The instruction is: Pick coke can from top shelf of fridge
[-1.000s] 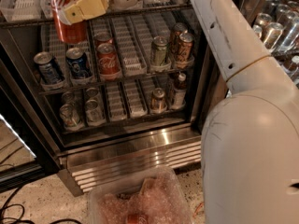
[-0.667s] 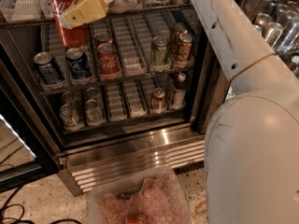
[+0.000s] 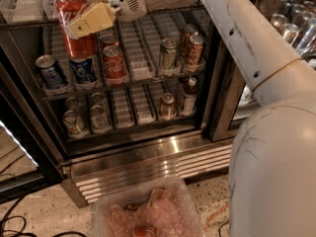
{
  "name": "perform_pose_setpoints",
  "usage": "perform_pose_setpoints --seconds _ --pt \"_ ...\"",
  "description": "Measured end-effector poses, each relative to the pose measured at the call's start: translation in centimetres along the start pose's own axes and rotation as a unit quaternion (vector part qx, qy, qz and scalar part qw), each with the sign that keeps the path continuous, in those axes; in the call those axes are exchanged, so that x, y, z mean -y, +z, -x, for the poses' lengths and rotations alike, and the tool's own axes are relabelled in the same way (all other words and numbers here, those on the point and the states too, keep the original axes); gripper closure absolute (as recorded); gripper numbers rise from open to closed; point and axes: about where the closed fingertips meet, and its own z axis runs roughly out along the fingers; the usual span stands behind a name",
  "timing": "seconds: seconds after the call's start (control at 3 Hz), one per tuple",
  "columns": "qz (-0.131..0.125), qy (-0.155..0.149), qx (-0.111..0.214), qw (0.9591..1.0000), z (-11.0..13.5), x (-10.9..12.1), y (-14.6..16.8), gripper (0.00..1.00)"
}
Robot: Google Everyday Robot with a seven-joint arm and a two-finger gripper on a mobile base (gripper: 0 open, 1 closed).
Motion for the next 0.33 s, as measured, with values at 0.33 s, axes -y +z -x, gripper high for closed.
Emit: perform_pose_setpoints --seconds 0.33 --pt "0.000 0.000 0.000 1.0000 -0.06 -0.02 0.02 1.00"
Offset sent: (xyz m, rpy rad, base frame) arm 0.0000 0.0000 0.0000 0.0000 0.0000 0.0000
